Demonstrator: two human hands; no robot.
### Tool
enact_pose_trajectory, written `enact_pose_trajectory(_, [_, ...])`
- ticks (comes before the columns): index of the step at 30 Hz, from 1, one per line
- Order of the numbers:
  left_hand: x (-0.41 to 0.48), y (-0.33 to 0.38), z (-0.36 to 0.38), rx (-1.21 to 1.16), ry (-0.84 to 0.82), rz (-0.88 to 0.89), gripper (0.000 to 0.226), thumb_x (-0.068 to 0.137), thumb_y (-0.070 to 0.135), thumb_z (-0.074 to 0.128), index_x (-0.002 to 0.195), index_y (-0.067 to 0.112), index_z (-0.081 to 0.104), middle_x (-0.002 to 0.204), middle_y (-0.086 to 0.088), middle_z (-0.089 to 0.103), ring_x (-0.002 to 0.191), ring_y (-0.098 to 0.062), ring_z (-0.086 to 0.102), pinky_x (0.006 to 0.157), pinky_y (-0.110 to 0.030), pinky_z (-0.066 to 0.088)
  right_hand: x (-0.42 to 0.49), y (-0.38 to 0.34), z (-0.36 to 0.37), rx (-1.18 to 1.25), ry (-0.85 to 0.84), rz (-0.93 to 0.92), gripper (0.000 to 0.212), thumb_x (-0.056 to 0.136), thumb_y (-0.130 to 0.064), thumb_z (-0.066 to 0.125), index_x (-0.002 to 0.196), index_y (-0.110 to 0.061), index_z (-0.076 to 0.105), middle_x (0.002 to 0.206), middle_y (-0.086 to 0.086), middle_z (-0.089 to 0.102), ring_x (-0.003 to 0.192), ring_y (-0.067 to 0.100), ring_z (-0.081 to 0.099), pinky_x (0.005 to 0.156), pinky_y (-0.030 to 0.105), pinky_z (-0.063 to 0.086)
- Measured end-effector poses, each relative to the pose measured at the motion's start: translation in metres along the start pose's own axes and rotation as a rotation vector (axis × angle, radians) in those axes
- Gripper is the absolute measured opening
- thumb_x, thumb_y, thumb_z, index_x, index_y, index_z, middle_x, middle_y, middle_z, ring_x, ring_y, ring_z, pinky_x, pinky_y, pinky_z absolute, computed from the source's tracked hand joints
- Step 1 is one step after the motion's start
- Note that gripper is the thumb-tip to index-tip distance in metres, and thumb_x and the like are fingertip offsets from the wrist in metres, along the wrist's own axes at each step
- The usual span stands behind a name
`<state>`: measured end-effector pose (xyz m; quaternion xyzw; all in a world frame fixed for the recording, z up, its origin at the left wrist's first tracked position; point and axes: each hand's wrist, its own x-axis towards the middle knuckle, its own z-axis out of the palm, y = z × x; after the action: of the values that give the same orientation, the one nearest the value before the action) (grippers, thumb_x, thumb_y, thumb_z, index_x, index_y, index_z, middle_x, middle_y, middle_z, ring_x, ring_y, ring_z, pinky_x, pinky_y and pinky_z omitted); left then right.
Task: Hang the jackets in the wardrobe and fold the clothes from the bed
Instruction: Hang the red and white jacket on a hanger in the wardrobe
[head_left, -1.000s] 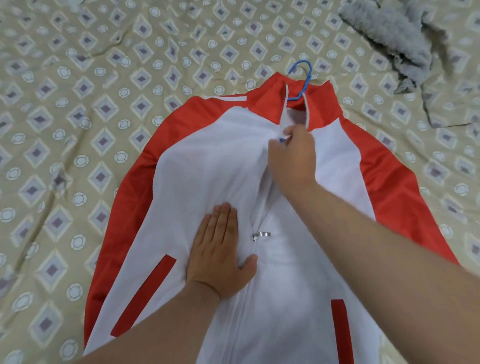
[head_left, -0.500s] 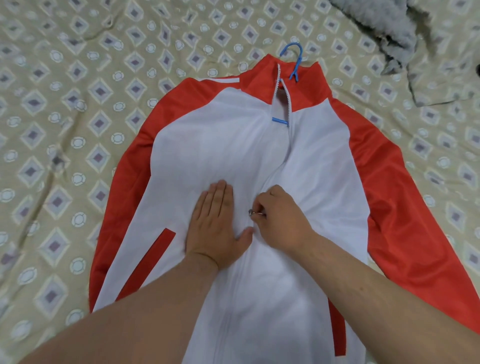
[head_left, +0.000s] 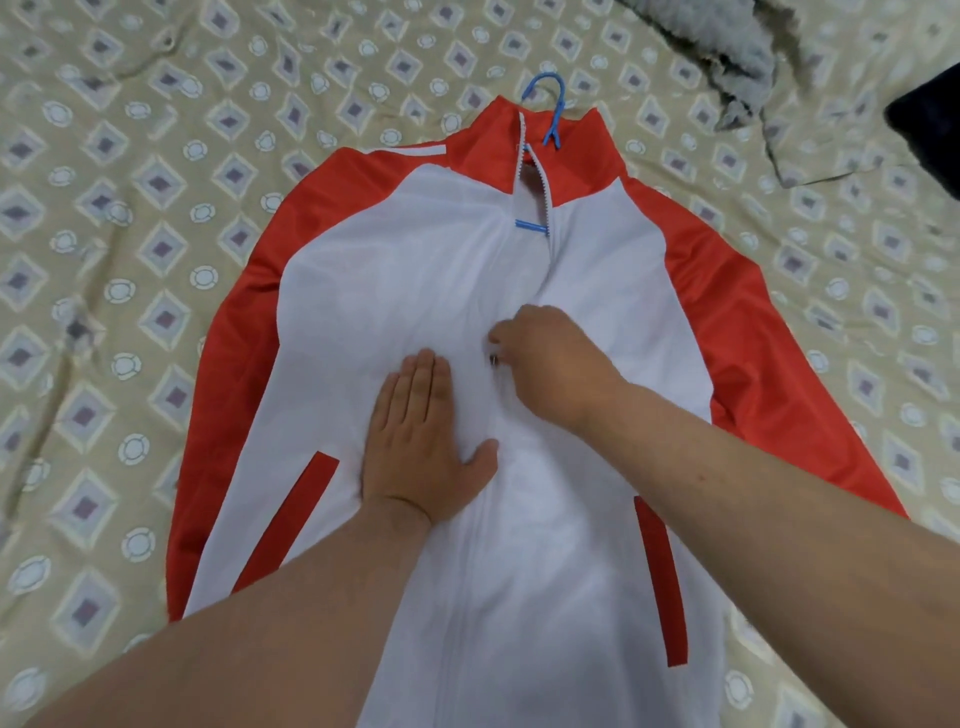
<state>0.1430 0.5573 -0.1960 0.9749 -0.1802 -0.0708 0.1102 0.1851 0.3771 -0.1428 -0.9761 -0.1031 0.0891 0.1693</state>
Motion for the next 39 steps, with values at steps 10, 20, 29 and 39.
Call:
enact_pose_trajectory(10, [0.002,-0.002,-0.002,-0.021,-0.019,0.006,0.099,0.077,0.061,0.046,0.150,-0.004,0.030,0.156,-0.021,0.034,0.145,-0.032,0.033,0.121,-0.037,0.007,0.061,0.045,-0.032,-0.008,0.168,0.286,0.015,0.095,-0.013,0.058,0.099,-0.007,0.071,0.094,0.016,0.062,0.092,0.036,0.058,0.079,0.038,0.046])
enact_pose_trajectory(20, [0.000,0.000,0.003,0.005,0.030,0.005,0.095,0.078,0.059,0.046,0.150,-0.002,0.032,0.156,-0.019,0.034,0.145,-0.031,0.033,0.119,-0.038,0.012,0.052,0.063,0.008,0.048,0.326,0.332,0.030,0.103,-0.030,0.043,0.084,-0.009,0.052,0.081,0.011,0.055,0.074,0.028,0.048,0.065,0.034,0.027])
enact_pose_trajectory(29, [0.070,0.019,-0.022,-0.104,0.234,-0.112,0.048,0.071,0.049,0.053,0.090,0.005,0.061,0.095,-0.014,0.060,0.087,-0.037,0.057,0.082,-0.043,0.037,0.054,0.067,0.024,0.011,0.430,0.357,0.024,0.100,-0.025,0.044,0.084,-0.010,0.053,0.079,0.010,0.056,0.074,0.030,0.050,0.064,0.037,0.034])
enact_pose_trajectory(39, [0.121,0.021,-0.003,0.050,0.024,-0.017,0.093,0.077,0.061,0.042,0.151,0.005,0.035,0.158,-0.018,0.032,0.146,-0.031,0.032,0.118,-0.046,0.016,0.055,0.066,0.016,0.034,0.372,0.368,0.025,0.099,-0.030,0.044,0.080,-0.014,0.050,0.076,0.005,0.056,0.071,0.029,0.053,0.057,0.033,0.033])
